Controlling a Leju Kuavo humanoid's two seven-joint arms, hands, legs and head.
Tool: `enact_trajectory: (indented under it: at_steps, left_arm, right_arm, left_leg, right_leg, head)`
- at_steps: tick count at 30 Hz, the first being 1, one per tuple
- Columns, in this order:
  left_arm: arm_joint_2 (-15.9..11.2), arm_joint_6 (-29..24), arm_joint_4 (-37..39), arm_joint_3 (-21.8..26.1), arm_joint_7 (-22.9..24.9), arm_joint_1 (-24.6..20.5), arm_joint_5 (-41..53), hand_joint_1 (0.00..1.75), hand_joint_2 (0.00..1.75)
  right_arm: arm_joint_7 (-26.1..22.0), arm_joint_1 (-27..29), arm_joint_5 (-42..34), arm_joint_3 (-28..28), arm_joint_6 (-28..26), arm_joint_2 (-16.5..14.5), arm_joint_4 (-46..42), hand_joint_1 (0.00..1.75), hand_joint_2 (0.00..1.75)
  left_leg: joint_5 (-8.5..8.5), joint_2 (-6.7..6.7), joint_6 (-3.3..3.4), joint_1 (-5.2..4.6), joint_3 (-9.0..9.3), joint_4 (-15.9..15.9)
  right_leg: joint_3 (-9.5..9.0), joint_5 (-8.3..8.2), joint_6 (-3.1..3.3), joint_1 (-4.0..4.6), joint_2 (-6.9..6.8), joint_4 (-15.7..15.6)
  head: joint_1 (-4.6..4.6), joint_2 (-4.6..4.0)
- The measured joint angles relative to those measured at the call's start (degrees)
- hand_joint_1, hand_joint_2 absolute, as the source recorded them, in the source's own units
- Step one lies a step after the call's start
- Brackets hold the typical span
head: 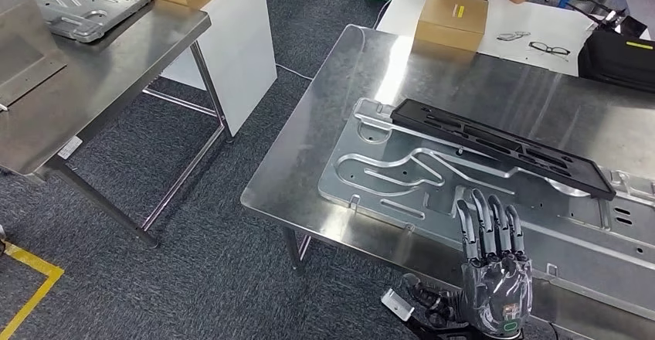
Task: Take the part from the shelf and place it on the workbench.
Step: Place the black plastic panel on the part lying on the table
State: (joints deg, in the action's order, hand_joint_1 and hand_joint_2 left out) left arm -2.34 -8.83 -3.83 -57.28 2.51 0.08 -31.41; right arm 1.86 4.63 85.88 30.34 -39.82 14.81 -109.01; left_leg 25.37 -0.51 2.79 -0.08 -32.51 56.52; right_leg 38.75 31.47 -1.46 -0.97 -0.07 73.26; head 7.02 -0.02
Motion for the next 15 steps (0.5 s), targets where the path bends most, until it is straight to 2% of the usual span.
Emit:
enact_trajectory:
  at_steps: [1, 3, 4, 5, 7, 8, 9, 11, 12, 13, 14, 15]
  left_arm:
    - [0.05, 0.05, 0.00, 0.11, -0.16, 0.01, -0.19, 0.00, 1.75]
    - [0.17, -0.05, 0.00, 0.21, -0.45, 0.02, -0.21, 0.00, 1.75]
    - [0.21, -0.14, 0.01, 0.21, -0.52, 0.04, -0.14, 0.00, 1.75]
    - [0.24, -0.20, 0.02, 0.22, -0.56, 0.04, -0.07, 0.00, 1.75]
    - [0.25, -0.25, 0.08, 0.25, -0.58, 0.10, 0.03, 0.00, 1.75]
    - [0.25, -0.24, 0.12, 0.26, -0.55, 0.12, 0.03, 0.00, 1.75]
    - [0.25, -0.15, 0.16, 0.27, -0.44, 0.16, -0.01, 0.00, 1.75]
    - [0.26, 0.23, 0.20, 0.28, -0.02, 0.17, -0.24, 0.00, 1.75]
    - [0.26, 0.49, 0.20, 0.29, 0.27, 0.13, -0.38, 0.00, 1.75]
    - [0.27, 0.71, 0.20, 0.30, 0.56, 0.07, -0.59, 0.00, 1.75]
    - [0.29, 0.85, 0.20, 0.31, 0.81, 0.00, -0.73, 0.00, 1.75]
    - [0.31, 0.91, 0.20, 0.32, 0.96, -0.11, -0.83, 0.00, 1.75]
  right_arm:
    - [-0.14, 0.50, 0.00, 0.00, 0.00, -0.18, -0.30, 0.00, 1.75]
    - [-0.13, 1.24, 0.00, 0.01, -0.02, -0.47, -0.79, 0.00, 1.75]
    - [-0.12, 1.53, 0.00, 0.02, -0.05, -0.58, -0.98, 0.00, 1.75]
    - [-0.12, 1.78, 0.00, 0.02, -0.08, -0.66, -1.14, 0.00, 1.75]
    - [-0.11, 2.24, 0.01, 0.02, -0.14, -0.84, -1.36, 0.00, 1.75]
    - [-0.04, 2.41, 0.01, 0.02, -0.14, -0.91, -1.40, 0.00, 1.75]
    - [0.15, 2.65, 0.01, 0.02, -0.14, -1.03, -1.41, 0.00, 1.75]
    - [1.12, 3.34, -0.01, 0.05, -0.13, -1.34, -1.29, 0.00, 1.75]
    - [1.83, 3.77, -0.04, 0.13, -0.13, -1.52, -1.13, 0.00, 1.75]
    - [2.60, 4.21, -0.10, 0.25, -0.13, -1.64, -0.86, 0.00, 1.75]
    - [3.32, 4.62, -0.19, 0.37, -0.13, -1.74, -0.51, 0.00, 1.75]
    - [3.93, 5.00, -0.28, 0.48, -0.13, -1.81, -0.08, 0.00, 1.75]
  left_leg:
    - [-0.29, 0.01, -0.18, 0.01, -0.83, 0.47]
    - [-0.75, 0.06, -0.66, -0.07, -2.06, 1.41]
    - [-0.97, 0.08, -0.96, -0.12, -2.32, 1.72]
    - [-1.28, 0.08, -1.30, -0.14, -2.48, 1.84]
    - [-1.76, 0.13, -2.03, -0.13, -2.67, 1.87]
    - [-1.08, 0.19, -2.38, -0.08, -3.03, 2.32]
    - [0.59, 0.25, -2.69, -0.01, -3.55, 3.53]
    - [6.22, 0.30, -3.20, 0.26, -5.06, 8.87]
    - [8.59, 0.30, -3.40, 0.36, -5.70, 12.30]
    - [9.77, 0.30, -3.56, 0.45, -5.99, 15.18]
    - [9.47, 0.30, -3.66, 0.52, -5.56, 16.65]
    - [8.12, 0.29, -3.67, 0.59, -4.24, 16.27]
  right_leg:
    - [-2.94, -1.32, 0.13, 0.01, 0.00, -3.21]
    - [-8.78, -1.63, 0.59, 0.21, 0.00, -11.08]
    - [-10.32, -1.19, 0.86, 0.37, 0.03, -13.58]
    - [-10.80, -0.76, 1.14, 0.55, 0.04, -14.71]
    - [-10.18, -1.49, 1.84, 0.50, -0.02, -15.08]
    - [-9.68, -2.02, 2.27, 0.37, -0.10, -15.23]
    - [-9.09, -2.63, 2.71, 0.22, -0.21, -15.43]
    - [-7.74, -3.78, 3.25, 0.15, -0.39, -15.56]
    - [-7.01, -4.33, 3.33, 0.17, -0.48, -15.50]
    - [-6.23, -4.89, 3.28, 0.19, -0.55, -15.41]
    - [-5.47, -5.43, 3.17, 0.20, -0.62, -15.24]
    - [-4.69, -5.93, 3.03, 0.20, -0.66, -15.02]
  head:
    - [0.00, 0.00]
    - [0.05, 0.00]
    - [0.07, 0.00]
    - [0.09, 0.00]
    - [0.07, 0.00]
    - [0.08, 0.00]
    - [0.08, 0.00]
    - [0.10, 0.00]
    - [0.09, 0.00]
    - [0.09, 0.00]
    - [0.09, 0.00]
    - [0.09, 0.00]
